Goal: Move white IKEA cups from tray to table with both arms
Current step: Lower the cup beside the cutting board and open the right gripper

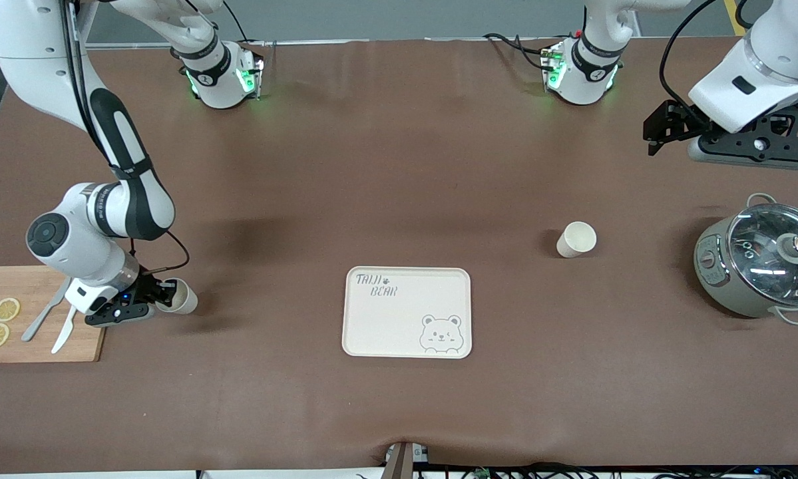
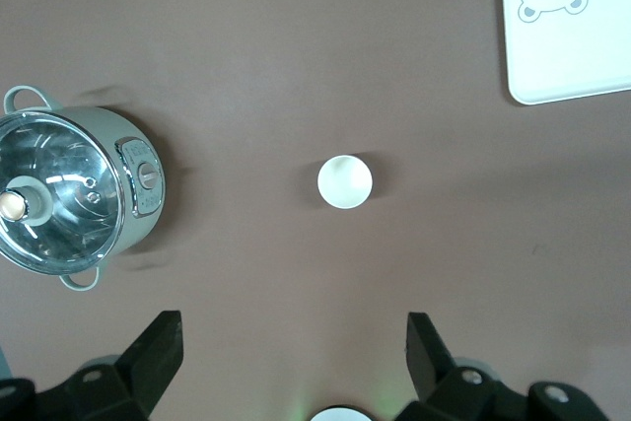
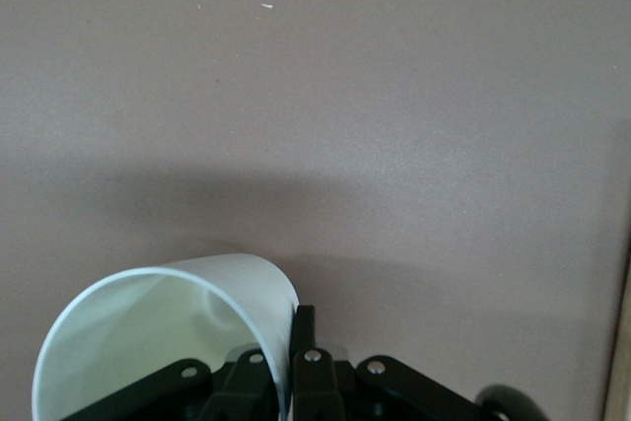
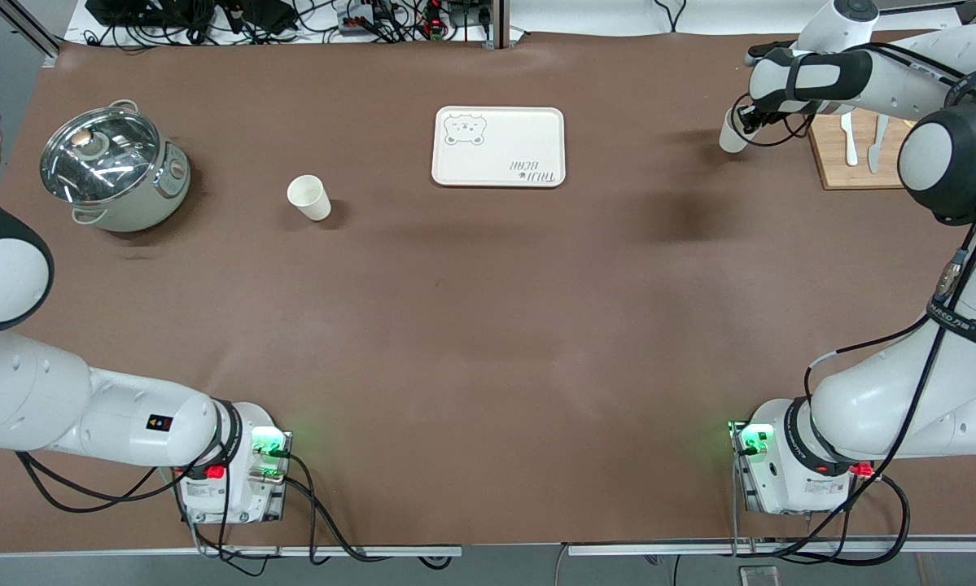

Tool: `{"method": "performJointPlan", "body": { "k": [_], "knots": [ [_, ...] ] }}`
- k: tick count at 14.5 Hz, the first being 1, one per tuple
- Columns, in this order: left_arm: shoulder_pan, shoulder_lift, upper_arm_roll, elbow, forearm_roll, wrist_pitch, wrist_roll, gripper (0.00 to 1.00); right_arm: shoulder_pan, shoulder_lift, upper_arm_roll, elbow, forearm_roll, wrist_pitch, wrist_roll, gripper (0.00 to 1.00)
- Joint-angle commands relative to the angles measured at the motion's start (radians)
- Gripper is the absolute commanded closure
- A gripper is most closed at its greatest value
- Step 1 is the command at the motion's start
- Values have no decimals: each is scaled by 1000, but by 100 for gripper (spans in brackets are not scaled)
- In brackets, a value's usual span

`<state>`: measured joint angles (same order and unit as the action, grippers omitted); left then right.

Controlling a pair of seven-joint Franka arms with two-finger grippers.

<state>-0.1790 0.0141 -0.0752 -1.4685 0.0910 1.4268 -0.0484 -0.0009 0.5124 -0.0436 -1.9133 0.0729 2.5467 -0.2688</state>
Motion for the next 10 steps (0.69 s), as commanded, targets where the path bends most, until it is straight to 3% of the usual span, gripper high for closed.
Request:
{"method": "performJointPlan", "body": {
  "k": [1, 10],
  "knots": [
    [9, 15, 3, 30, -22, -25, 16, 0, -1, 15, 5, -6, 18, 43, -15, 100],
    [13, 15, 14, 28, -73, -25, 31, 0, -4, 43, 21, -3, 19, 86, -13, 98]
  ]
}}
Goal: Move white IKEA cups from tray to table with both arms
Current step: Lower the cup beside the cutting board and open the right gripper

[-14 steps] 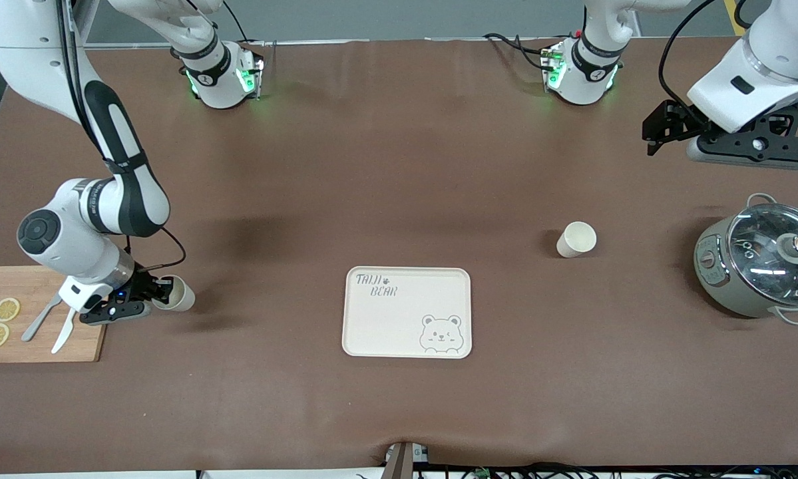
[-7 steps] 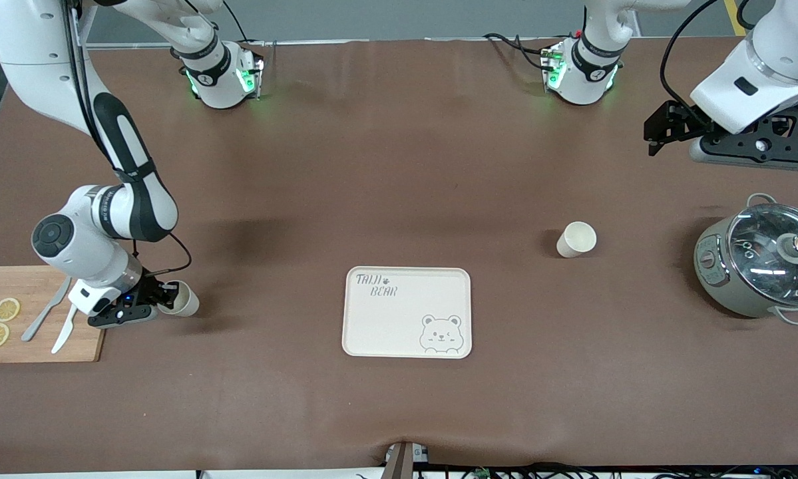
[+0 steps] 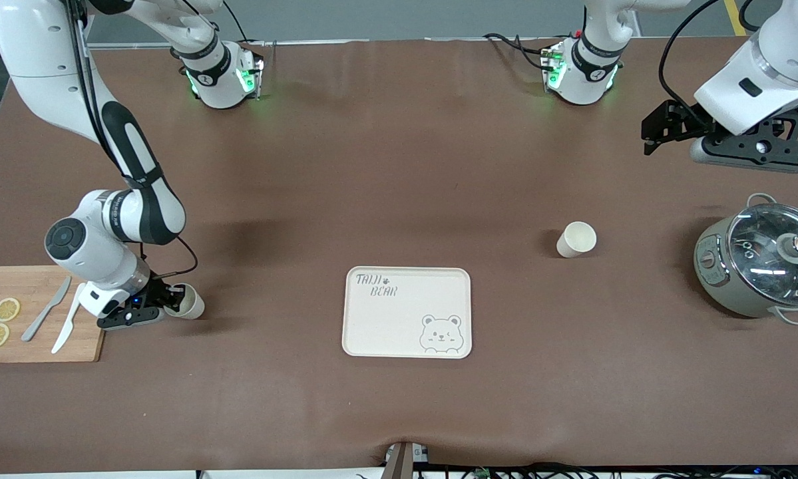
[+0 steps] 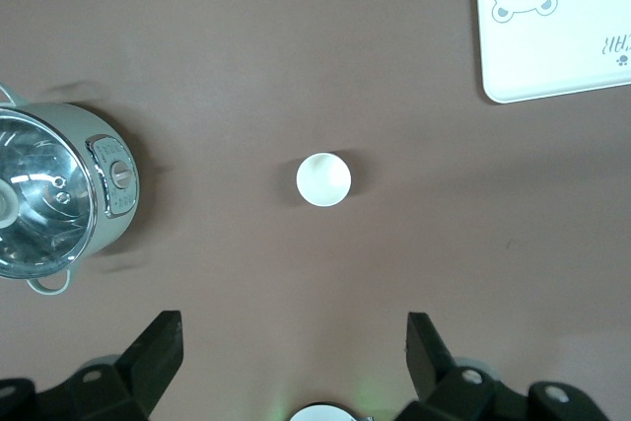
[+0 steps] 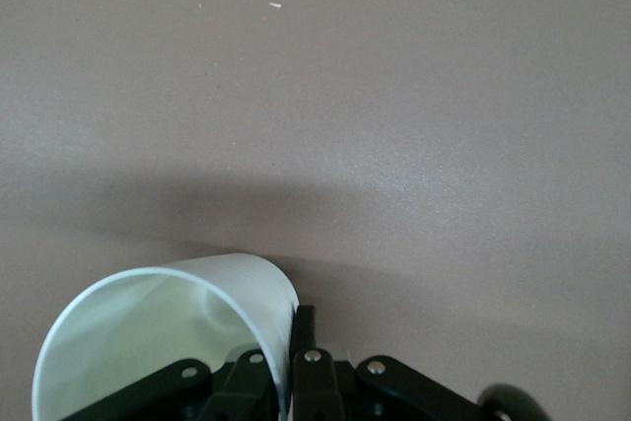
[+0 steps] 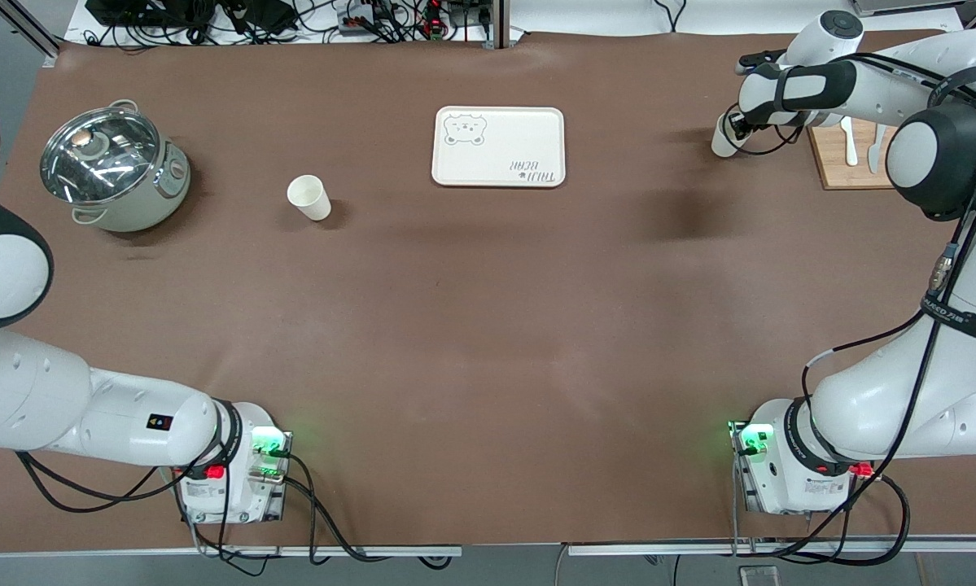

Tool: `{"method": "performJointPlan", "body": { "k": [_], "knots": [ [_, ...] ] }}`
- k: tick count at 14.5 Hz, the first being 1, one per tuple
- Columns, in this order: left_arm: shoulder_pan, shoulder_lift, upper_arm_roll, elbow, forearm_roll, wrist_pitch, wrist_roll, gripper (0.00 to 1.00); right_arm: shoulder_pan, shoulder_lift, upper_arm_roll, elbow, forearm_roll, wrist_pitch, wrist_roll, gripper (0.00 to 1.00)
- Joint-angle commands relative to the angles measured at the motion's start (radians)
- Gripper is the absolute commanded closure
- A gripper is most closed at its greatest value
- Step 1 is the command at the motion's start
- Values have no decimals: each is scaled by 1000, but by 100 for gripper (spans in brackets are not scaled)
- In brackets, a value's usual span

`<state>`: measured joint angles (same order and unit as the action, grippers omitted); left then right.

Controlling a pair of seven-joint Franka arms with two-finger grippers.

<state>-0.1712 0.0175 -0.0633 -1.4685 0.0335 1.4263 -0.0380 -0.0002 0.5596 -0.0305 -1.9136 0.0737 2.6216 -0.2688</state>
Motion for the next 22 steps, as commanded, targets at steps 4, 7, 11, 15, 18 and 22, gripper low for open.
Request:
{"method": "performJointPlan", "body": {
  "k": [4, 7, 11, 15, 18, 22],
  "knots": [
    [6, 12, 3, 30, -17, -24, 21, 0, -4, -4, 7, 4, 17, 8, -15, 0],
    [7, 12, 5, 28, -12, -23, 21, 0, -4, -4, 7, 5, 17, 6, -17, 0],
    [15, 13, 5, 27, -14, -24, 21, 0, -9, -21, 7, 34, 17, -38, -18, 0],
    [15, 12, 5, 27, -12, -23, 21, 0, -21, -50, 3, 180, 15, -311, -18, 0],
    [15, 13, 5, 24, -12, -24, 21, 0, -26, -85, 3, 283, 15, -499, -12, 0],
    [16, 13, 5, 25, -12, -23, 21, 0, -21, -156, 1, 399, 11, -773, 9, 0]
  ]
}}
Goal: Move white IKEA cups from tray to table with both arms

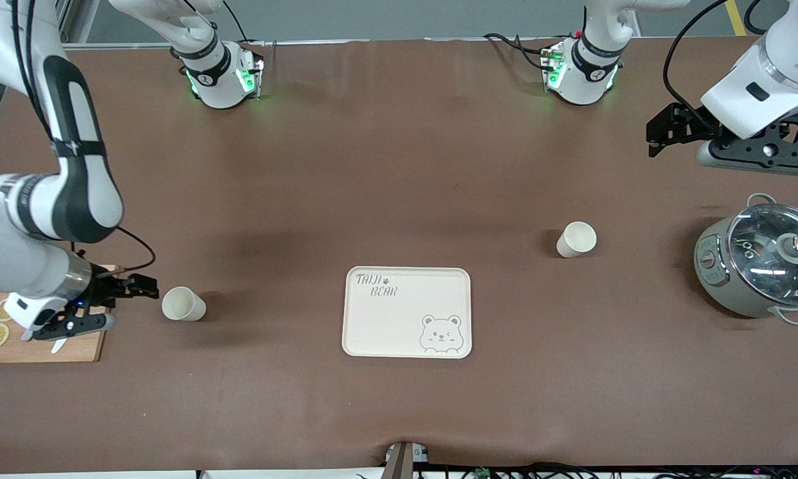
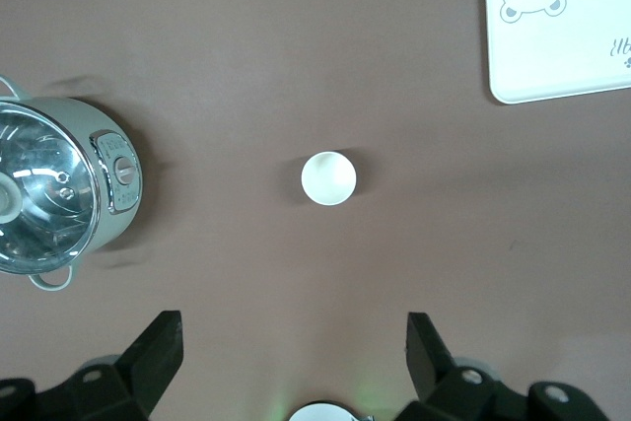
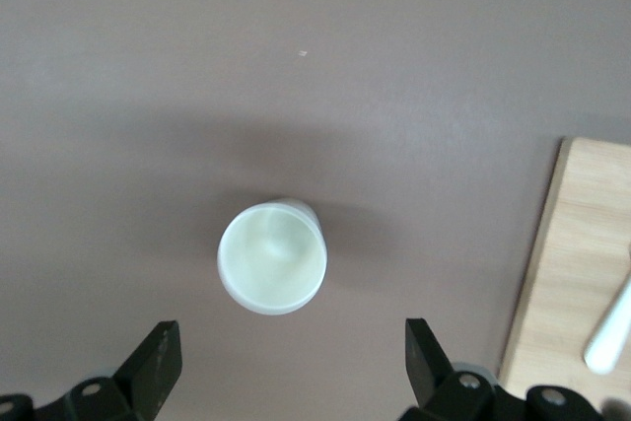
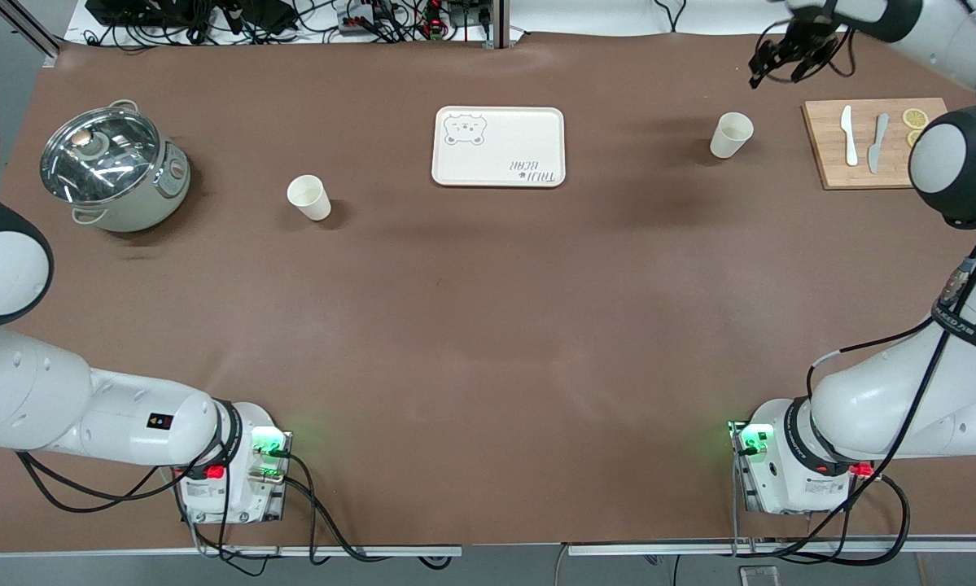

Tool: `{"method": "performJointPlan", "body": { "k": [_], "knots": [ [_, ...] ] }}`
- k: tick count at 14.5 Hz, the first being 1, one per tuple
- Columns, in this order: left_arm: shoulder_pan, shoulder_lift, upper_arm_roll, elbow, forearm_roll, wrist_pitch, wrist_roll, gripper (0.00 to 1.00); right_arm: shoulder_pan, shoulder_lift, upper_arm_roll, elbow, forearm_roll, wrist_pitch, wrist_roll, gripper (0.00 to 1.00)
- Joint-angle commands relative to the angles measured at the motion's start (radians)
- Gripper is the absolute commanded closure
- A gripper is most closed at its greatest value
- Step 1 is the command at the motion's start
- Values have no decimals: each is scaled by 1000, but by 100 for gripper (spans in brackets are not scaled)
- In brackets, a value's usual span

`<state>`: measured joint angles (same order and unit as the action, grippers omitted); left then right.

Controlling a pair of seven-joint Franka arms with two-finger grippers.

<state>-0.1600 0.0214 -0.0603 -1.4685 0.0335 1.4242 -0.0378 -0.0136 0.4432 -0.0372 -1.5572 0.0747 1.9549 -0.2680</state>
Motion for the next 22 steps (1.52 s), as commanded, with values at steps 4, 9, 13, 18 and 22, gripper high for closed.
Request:
{"method": "performJointPlan", "body": {
  "k": [4, 9, 13, 18, 22],
  "knots": [
    [8, 11, 2, 25, -12, -21, 19, 0, -8, -200, 8, 49, 8, -287, 58, 0],
    [10, 14, 2, 25, -15, -21, 19, 0, -15, -421, -6, 94, -12, -474, 55, 0],
    [10, 18, 2, 22, -14, -21, 19, 0, -26, -419, -12, 157, -49, -469, 59, 0],
    [10, 22, 2, 24, -10, -21, 18, 0, -16, -382, -7, 149, -44, -412, 142, 0],
    [11, 22, 2, 22, -10, -21, 18, 0, -9, -357, -6, 143, -44, -395, 159, 0]
  ]
}}
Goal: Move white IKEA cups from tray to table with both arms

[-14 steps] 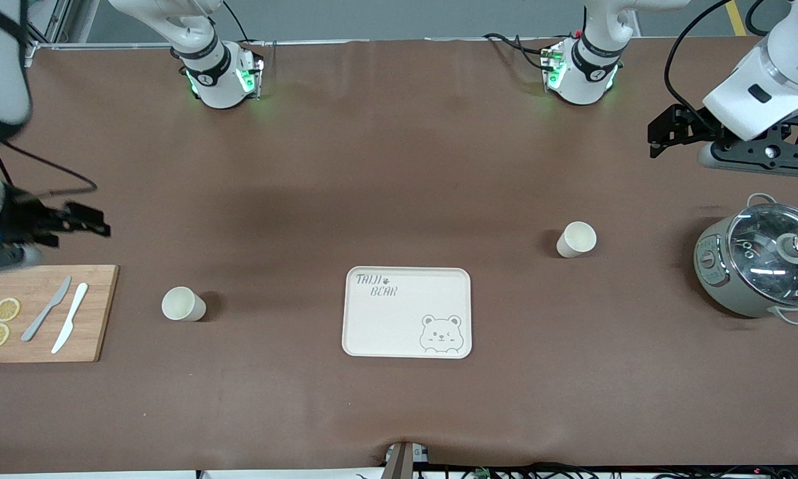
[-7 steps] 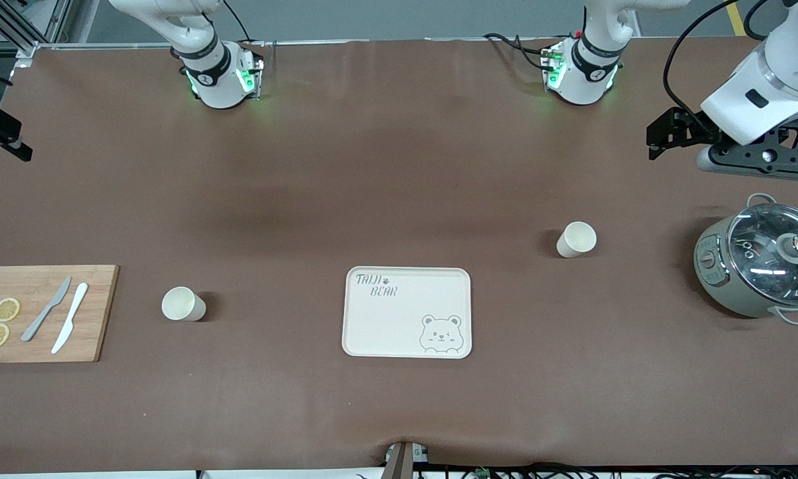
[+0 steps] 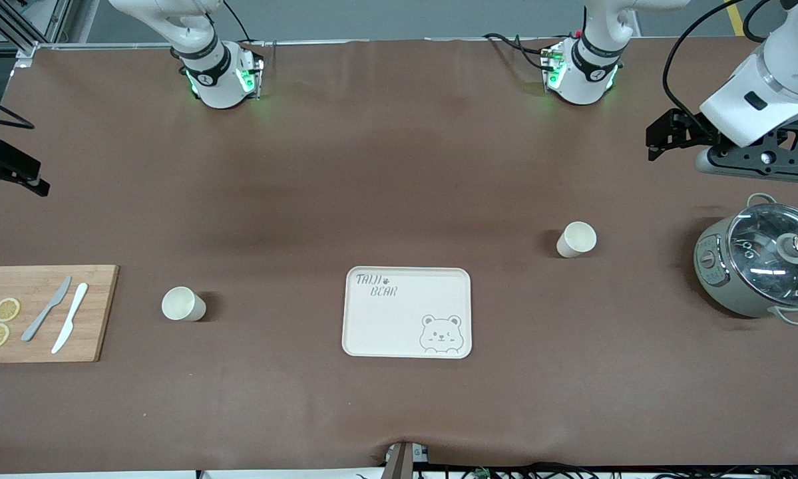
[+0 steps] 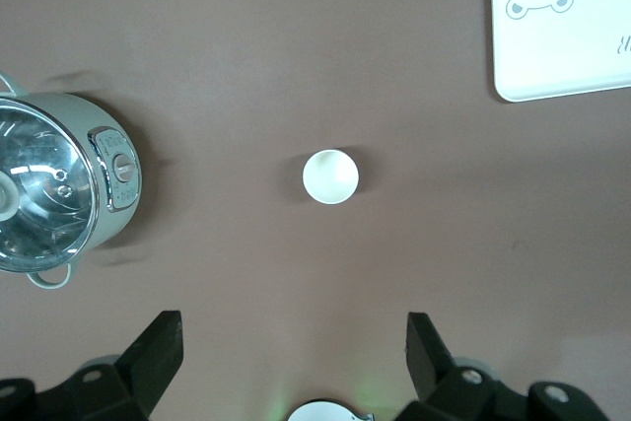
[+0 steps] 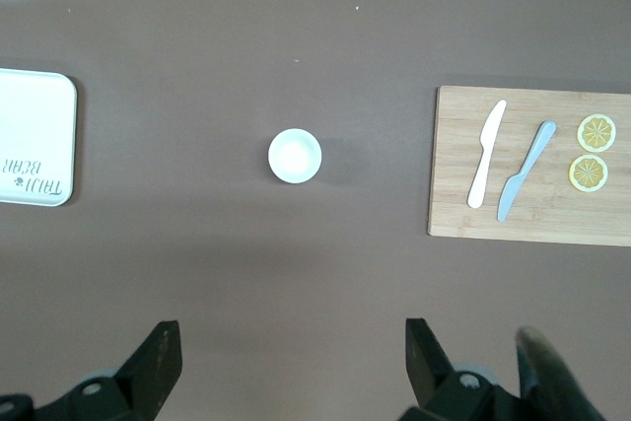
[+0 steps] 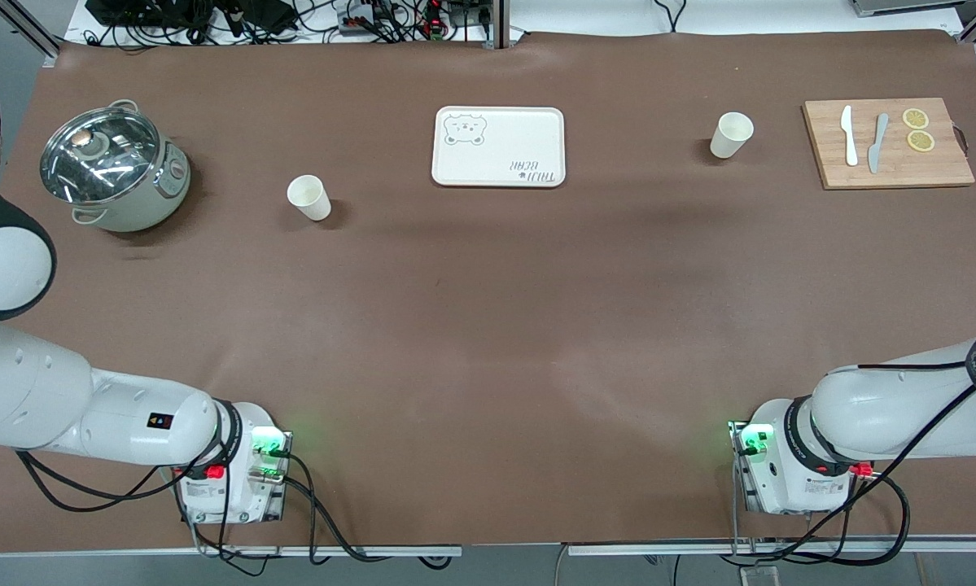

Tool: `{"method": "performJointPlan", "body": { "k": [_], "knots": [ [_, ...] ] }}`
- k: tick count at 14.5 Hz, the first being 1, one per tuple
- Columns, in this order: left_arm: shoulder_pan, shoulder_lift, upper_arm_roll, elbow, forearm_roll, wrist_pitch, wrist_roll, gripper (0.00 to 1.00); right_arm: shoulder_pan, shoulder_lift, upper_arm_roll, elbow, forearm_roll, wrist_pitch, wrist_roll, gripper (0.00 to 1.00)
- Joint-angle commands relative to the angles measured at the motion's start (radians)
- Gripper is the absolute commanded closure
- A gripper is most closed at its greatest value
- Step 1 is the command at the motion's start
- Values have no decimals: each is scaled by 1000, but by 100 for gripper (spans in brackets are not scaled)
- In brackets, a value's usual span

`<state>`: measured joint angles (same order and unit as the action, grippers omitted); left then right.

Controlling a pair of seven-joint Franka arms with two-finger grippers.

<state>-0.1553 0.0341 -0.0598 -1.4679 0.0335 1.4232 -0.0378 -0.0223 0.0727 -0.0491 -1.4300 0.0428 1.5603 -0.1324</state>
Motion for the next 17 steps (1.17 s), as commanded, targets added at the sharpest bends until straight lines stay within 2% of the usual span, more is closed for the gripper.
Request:
{"method": "performJointPlan", "body": {
  "k": [1, 3, 9, 17],
  "knots": [
    [5, 9, 1, 20, -10, -20, 18, 0, 2, 13, 6, 16, -9, 0, 34, 0],
    [7, 9, 1, 20, -10, -20, 18, 0, 21, 13, 6, 16, -6, -5, 121, 0],
    [5, 12, 1, 20, -10, -20, 16, 0, 74, 13, 6, 14, -9, -14, 191, 0],
    [7, 17, 1, 21, -10, -20, 18, 0, 64, 12, 2, 14, -17, -14, 172, 0]
  ]
}}
